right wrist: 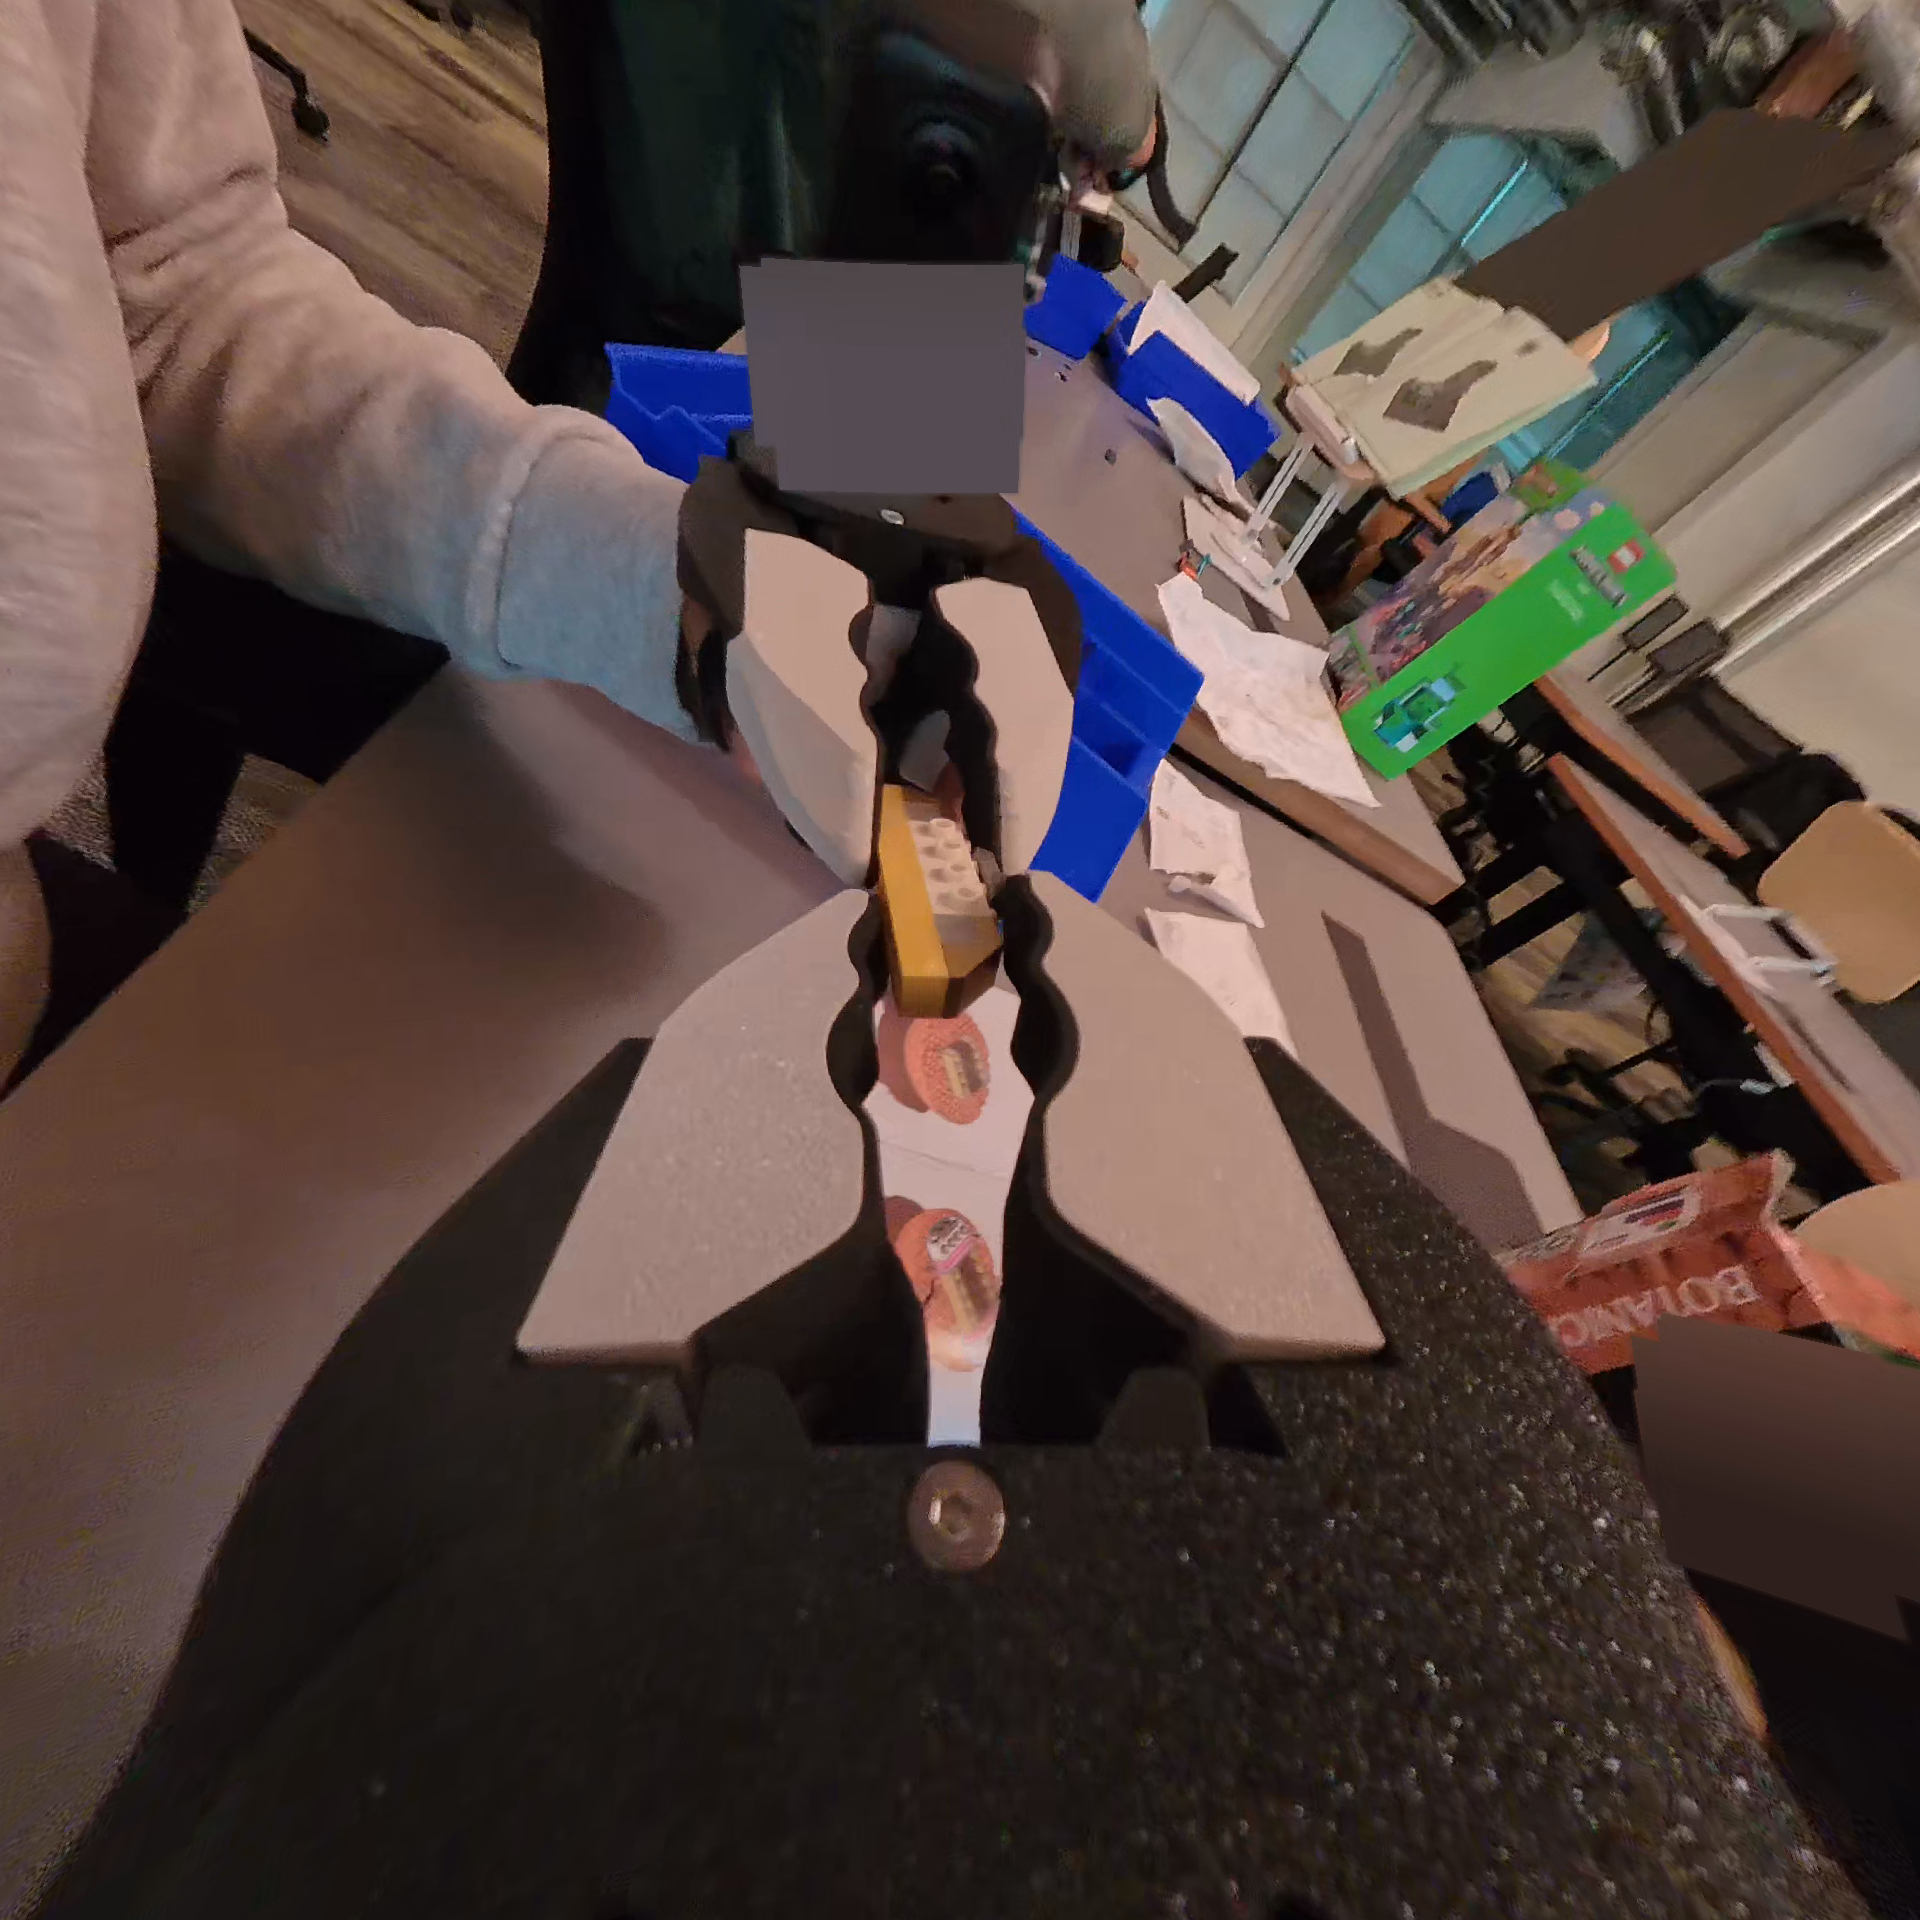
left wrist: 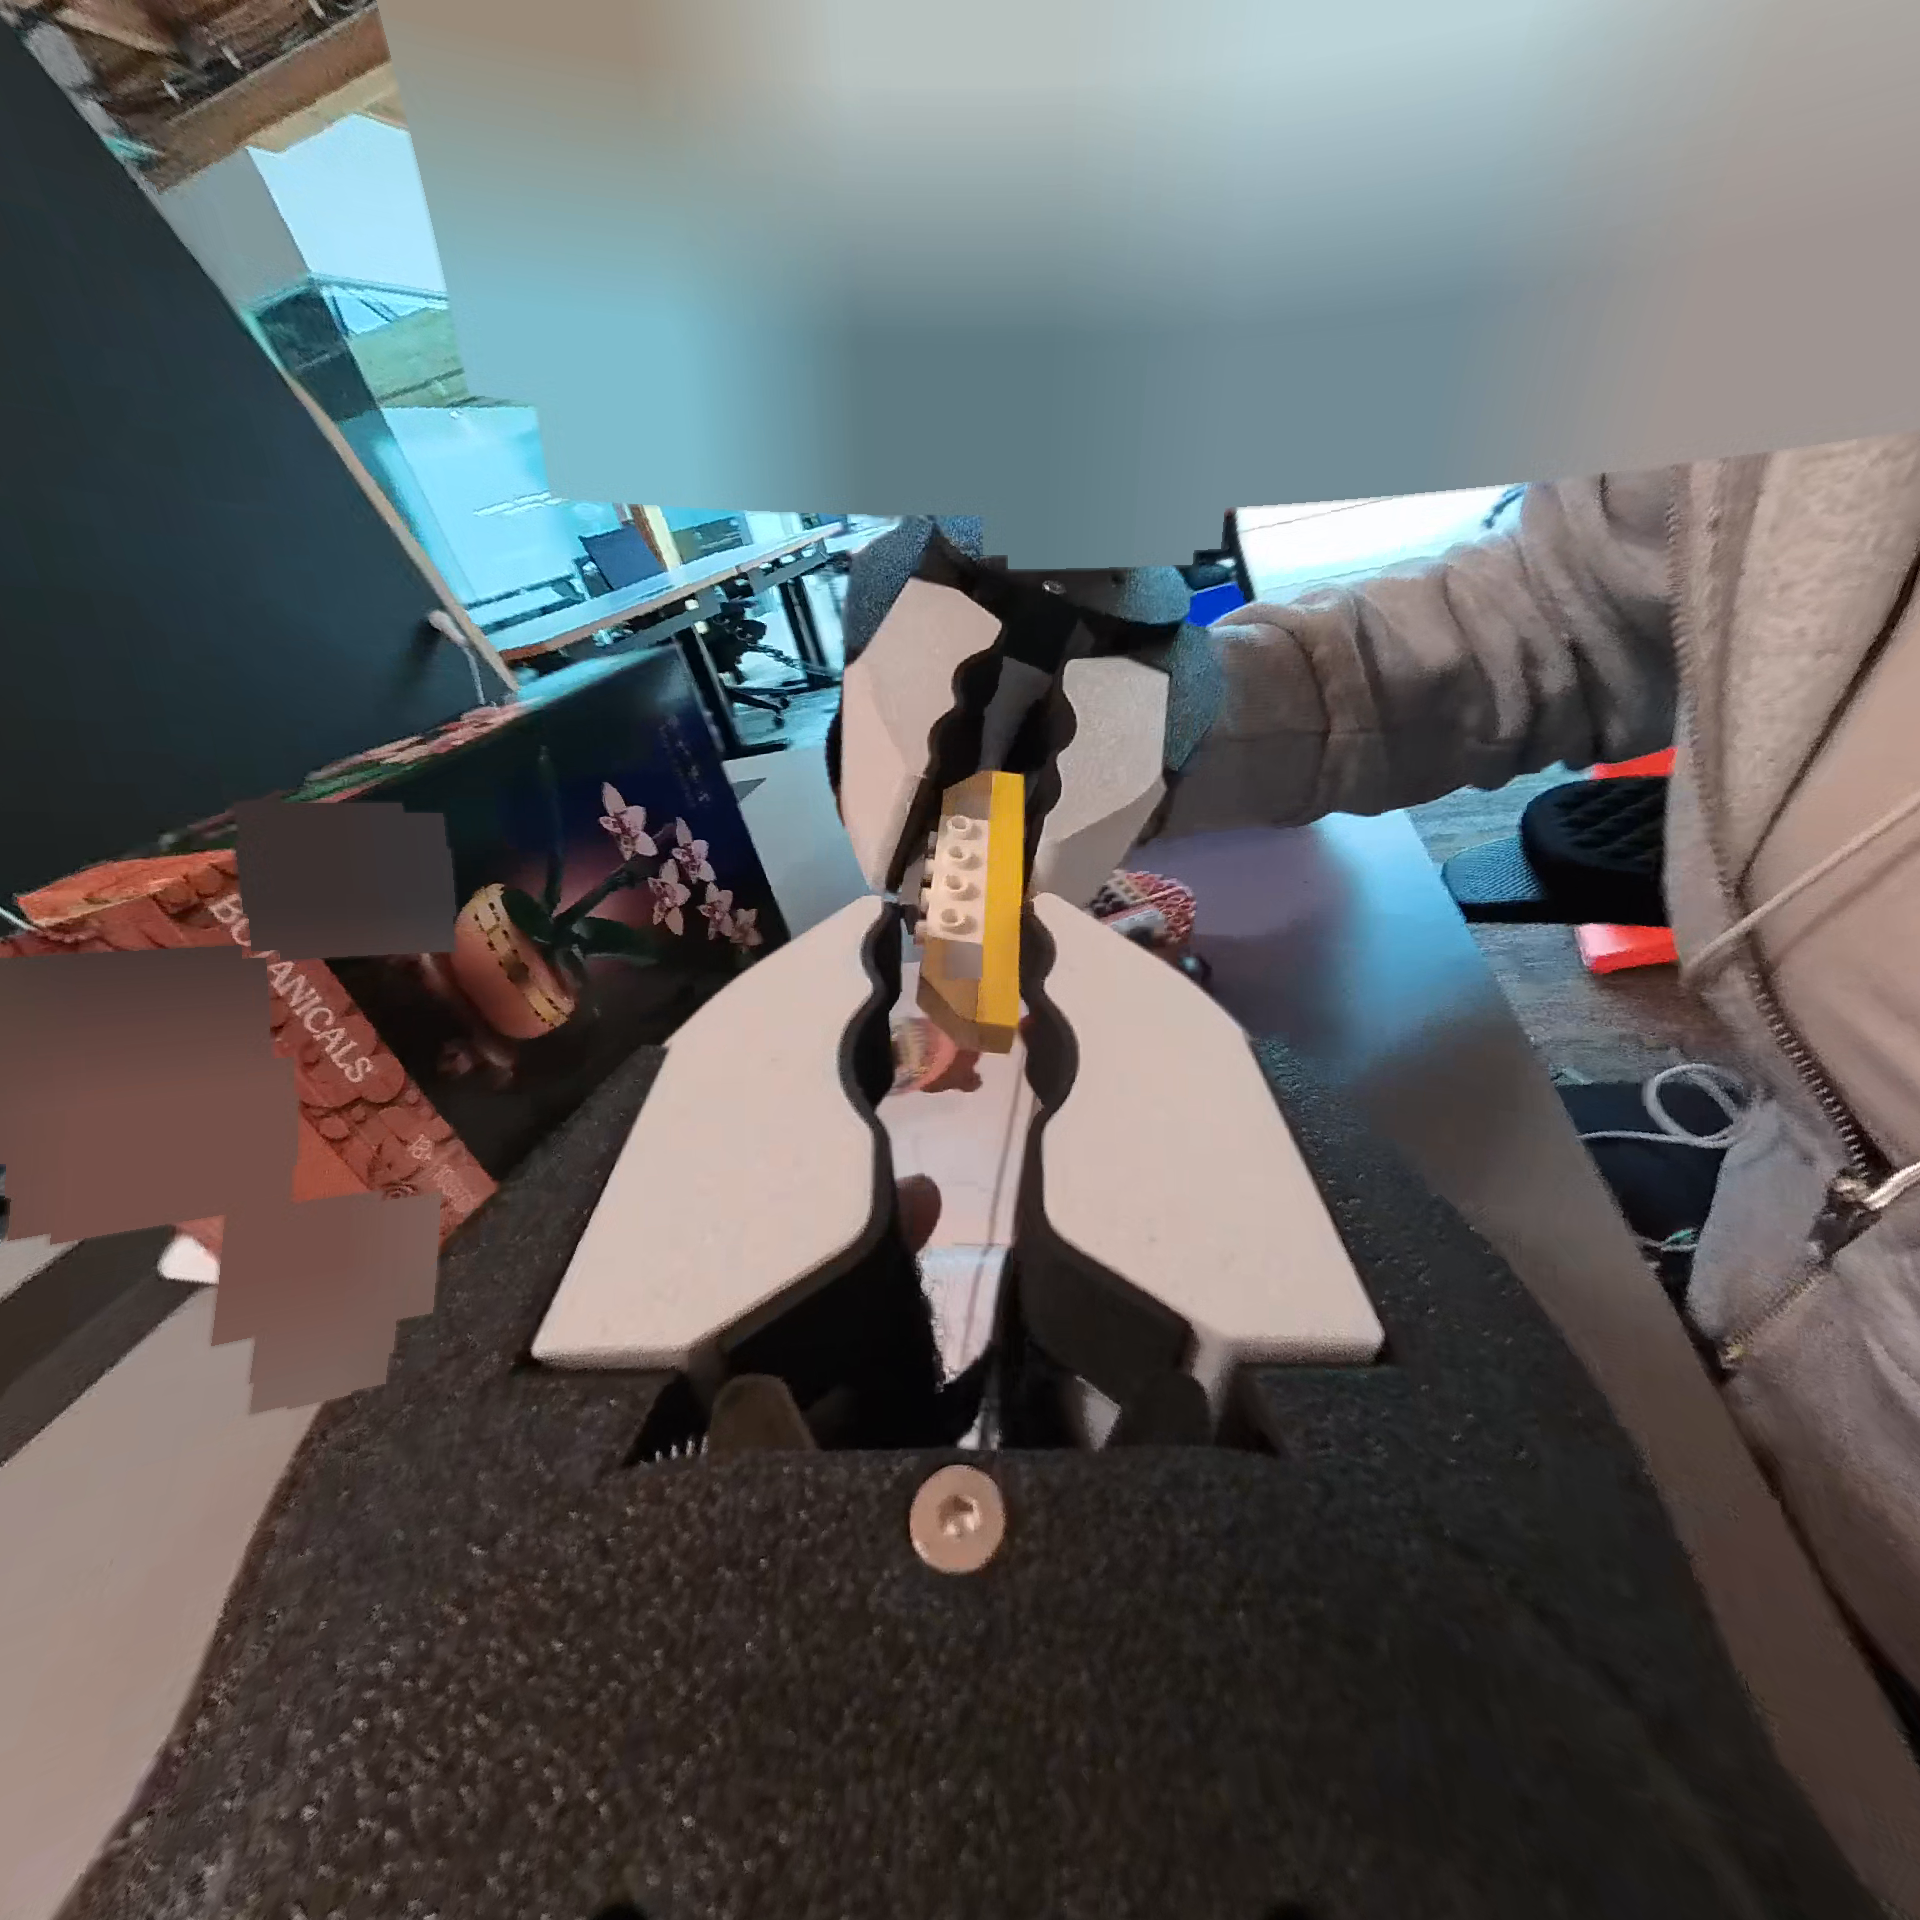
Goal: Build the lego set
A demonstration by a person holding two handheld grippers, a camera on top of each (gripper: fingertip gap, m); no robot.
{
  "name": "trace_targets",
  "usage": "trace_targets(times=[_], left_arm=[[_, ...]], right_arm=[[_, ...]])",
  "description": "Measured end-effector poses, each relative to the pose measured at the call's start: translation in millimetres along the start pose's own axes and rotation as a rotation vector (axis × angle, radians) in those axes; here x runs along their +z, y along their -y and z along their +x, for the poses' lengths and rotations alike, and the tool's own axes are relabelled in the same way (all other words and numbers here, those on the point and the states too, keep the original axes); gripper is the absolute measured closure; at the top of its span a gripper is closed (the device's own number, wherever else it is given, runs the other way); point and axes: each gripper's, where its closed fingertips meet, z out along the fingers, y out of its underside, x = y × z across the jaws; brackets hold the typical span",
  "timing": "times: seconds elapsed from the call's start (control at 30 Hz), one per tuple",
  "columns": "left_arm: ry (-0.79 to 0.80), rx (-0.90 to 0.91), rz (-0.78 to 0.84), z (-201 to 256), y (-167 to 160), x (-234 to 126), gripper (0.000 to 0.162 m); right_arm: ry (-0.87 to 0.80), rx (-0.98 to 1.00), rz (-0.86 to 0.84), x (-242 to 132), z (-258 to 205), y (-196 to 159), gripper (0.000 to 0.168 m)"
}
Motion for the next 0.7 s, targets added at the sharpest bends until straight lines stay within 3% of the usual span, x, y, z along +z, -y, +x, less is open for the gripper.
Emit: trace_targets(times=[0.13,0.23,0.4,0.5,0.53,0.6,0.7], left_arm=[[0.043,0.094,-0.046,-1,-7,2,0.142],[0.07,0.144,-0.149,-2,-22,4,0.142],[0.037,-0.091,-0.177,2,-40,8,0.143],[0.002,-0.175,-0.171,8,-46,11,0.141],[0.009,-0.17,-0.148,7,-43,12,0.13],[0.027,-0.085,-0.133,7,-41,13,0.139],[0.048,0.004,-0.148,7,-41,15,0.14]], right_arm=[[0.015,0.102,-0.017,0,-2,-9,0.146],[0.006,0.042,-0.093,2,-6,-24,0.146],[-0.012,-0.144,-0.19,1,-12,-37,0.147],[0.036,-0.088,-0.163,1,-19,-38,0.147],[0.038,-0.052,-0.158,1,-19,-39,0.147],[0.03,0.013,-0.145,0,-16,-41,0.147],[0.06,0.11,-0.137,-1,-18,-44,0.147]])
